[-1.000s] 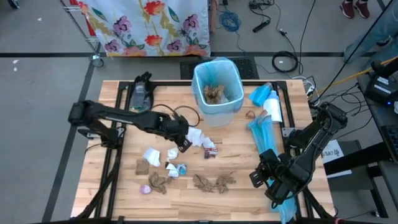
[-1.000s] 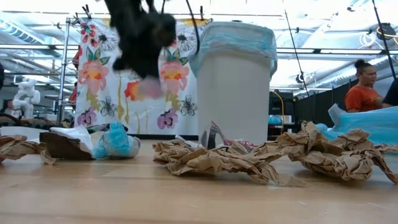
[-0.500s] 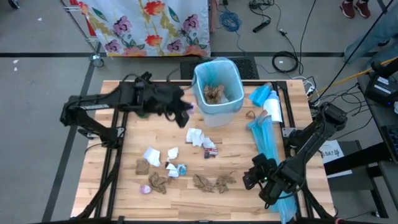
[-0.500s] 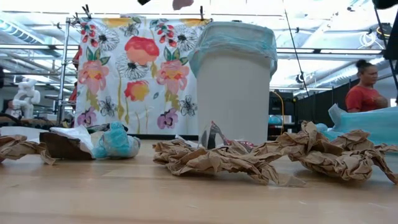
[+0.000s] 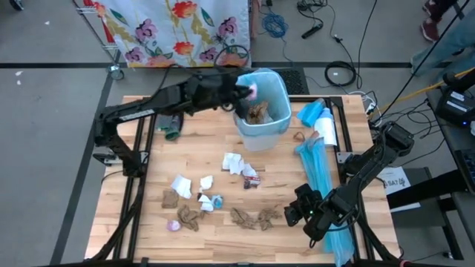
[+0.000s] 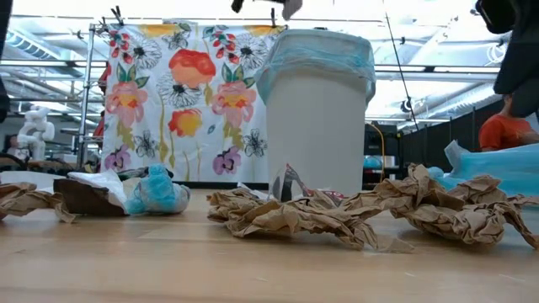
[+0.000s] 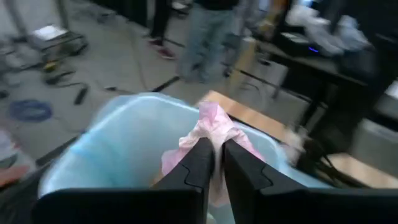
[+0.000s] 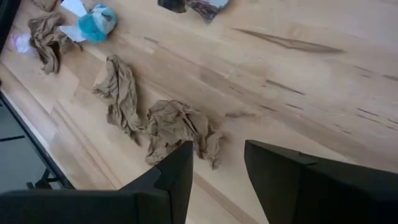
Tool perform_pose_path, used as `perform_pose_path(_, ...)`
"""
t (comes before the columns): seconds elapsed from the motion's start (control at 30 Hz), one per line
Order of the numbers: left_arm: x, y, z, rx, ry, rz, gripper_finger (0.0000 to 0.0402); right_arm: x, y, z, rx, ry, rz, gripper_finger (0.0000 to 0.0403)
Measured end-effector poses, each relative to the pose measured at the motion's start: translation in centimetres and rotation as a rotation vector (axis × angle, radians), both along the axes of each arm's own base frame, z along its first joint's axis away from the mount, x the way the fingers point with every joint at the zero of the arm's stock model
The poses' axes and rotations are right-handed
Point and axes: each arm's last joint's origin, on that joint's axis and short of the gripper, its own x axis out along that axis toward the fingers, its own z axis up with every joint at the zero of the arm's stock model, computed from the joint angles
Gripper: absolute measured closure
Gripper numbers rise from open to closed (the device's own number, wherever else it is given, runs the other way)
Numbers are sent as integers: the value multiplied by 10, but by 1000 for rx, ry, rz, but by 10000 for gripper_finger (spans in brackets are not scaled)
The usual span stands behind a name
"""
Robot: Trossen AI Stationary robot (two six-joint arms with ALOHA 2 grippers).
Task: Place trash/remove bag and relplace
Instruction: Put the crumpled pink trash bag into the trash bin
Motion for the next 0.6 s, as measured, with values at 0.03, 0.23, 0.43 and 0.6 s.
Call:
perform_pose_path(0.03,3,5,-4,-21,0,25,352,2,-1,0,-1,-3,1,266)
perform_pose_path(0.23,20,22,-31,-100,80,2,305,10,-4,2,-12,-27,33,266)
perform_pose_path(0.43,20,27,-31,-49,95,-1,231,13,-8,2,-33,-22,44,266)
perform_pose_path(0.6,0,19,-29,-146,177,-13,201,19,-15,2,-65,-13,53,266)
